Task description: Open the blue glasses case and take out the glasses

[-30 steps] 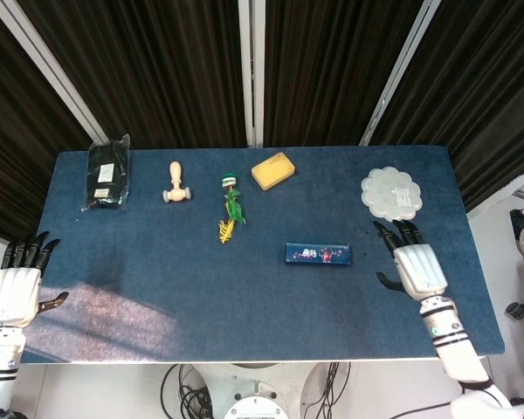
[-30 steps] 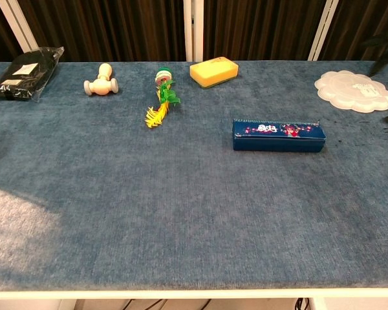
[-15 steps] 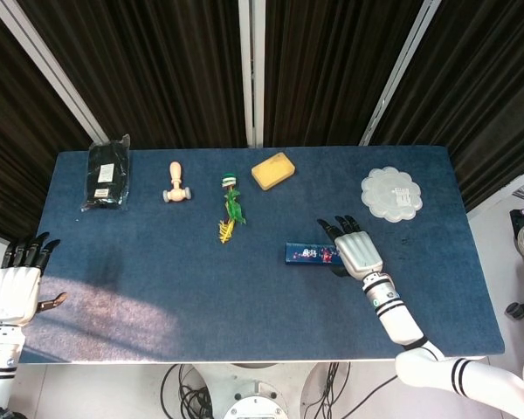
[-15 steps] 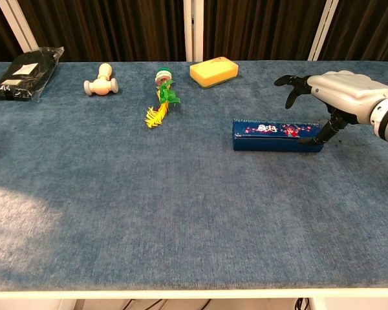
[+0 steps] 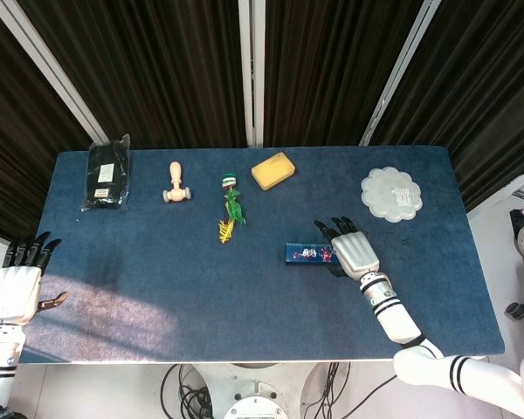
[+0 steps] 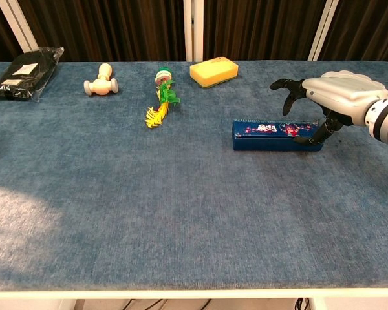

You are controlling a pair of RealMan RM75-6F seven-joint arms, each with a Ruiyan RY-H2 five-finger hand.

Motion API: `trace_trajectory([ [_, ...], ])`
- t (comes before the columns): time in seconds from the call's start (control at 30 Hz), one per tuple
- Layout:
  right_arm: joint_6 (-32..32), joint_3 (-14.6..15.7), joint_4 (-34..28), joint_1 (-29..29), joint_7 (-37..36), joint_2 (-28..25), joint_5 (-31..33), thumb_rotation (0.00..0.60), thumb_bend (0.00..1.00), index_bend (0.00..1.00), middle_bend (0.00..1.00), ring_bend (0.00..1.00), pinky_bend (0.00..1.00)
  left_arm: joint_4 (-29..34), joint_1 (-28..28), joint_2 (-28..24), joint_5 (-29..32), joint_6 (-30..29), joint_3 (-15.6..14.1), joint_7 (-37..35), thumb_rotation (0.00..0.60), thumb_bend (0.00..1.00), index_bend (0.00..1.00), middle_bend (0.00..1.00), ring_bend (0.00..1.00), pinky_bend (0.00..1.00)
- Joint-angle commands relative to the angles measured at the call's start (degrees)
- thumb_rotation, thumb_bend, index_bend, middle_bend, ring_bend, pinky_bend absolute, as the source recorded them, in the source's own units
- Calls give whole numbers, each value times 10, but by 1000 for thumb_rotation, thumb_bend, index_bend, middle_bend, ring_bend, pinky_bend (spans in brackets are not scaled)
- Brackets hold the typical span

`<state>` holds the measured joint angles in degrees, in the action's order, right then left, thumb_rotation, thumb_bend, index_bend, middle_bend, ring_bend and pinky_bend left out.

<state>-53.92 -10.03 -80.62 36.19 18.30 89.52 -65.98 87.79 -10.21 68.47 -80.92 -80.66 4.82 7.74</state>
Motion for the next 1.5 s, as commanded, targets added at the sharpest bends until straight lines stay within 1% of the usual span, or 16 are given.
trace_trajectory([
  [0.03, 2, 0, -2, 2, 1, -1, 4, 600, 270, 39, 283, 52, 61, -1, -1, 0, 0, 1, 0, -1, 600, 47, 157, 45, 0, 13],
  [0.27, 13, 2, -1, 9, 1, -1, 14, 600, 369, 39, 301, 63, 62, -2, -2, 0, 0, 2, 0, -3, 600, 47, 156, 45, 0, 13],
  [0.37, 16, 4, -2, 11, 1, -2, 17, 600, 451, 39, 305, 63, 61, -2, -1, -1, 1, 3, 0, -4, 600, 47, 157, 45, 0, 13],
  [0.63, 21, 3, -8, 19, 0, -7, 23, 600, 545, 47, 313, 68, 62, -4, -3, 0, 1, 5, 0, -8, 600, 46, 156, 45, 0, 13],
  [0.7, 22, 0, -10, 22, 1, -9, 27, 600, 562, 62, 320, 74, 62, -4, -3, -1, 0, 5, 0, -10, 600, 47, 157, 45, 0, 13],
  [0.83, 32, -11, -11, 33, 3, -12, 42, 600, 595, 135, 356, 117, 62, -3, -4, -2, -1, 6, 0, -12, 600, 46, 156, 45, 0, 13],
  [0.93, 50, -19, -1, 48, 11, -12, 62, 600, 612, 189, 375, 127, 64, -3, -5, -3, -2, 6, 0, -13, 600, 46, 157, 45, 0, 13],
  [1.1, 77, -30, 27, 78, 35, -3, 104, 600, 627, 211, 388, 130, 65, -1, -5, -5, -2, 8, -2, -14, 600, 47, 157, 45, 0, 13],
  [1.2, 89, -39, 52, 95, 43, 7, 131, 600, 624, 215, 385, 130, 65, 1, -4, -7, -1, 7, -2, -14, 600, 46, 157, 44, 0, 13],
  [1.27, 94, -42, 69, 107, 51, 15, 146, 600, 578, 213, 371, 130, 66, 2, -4, -8, -1, 7, -2, -13, 600, 46, 157, 45, 0, 13],
  [1.3, 97, -43, 77, 112, 55, 19, 153, 600, 539, 202, 356, 130, 66, 3, -4, -9, -1, 7, -2, -13, 600, 46, 157, 45, 0, 13],
  [1.37, 103, -44, 97, 124, 67, 30, 171, 600, 458, 137, 301, 120, 66, 4, -4, -10, 0, 7, -2, -12, 600, 47, 156, 45, 0, 13],
  [1.43, 103, -44, 112, 134, 77, 40, 183, 600, 366, 52, 221, 82, 57, 5, -5, -11, -1, 8, -2, -11, 600, 47, 157, 44, 0, 13],
  [1.5, 99, -46, 124, 141, 83, 50, 191, 600, 292, 10, 149, 38, 33, 6, -6, -11, 0, 10, -1, -11, 600, 47, 157, 44, 0, 13],
])
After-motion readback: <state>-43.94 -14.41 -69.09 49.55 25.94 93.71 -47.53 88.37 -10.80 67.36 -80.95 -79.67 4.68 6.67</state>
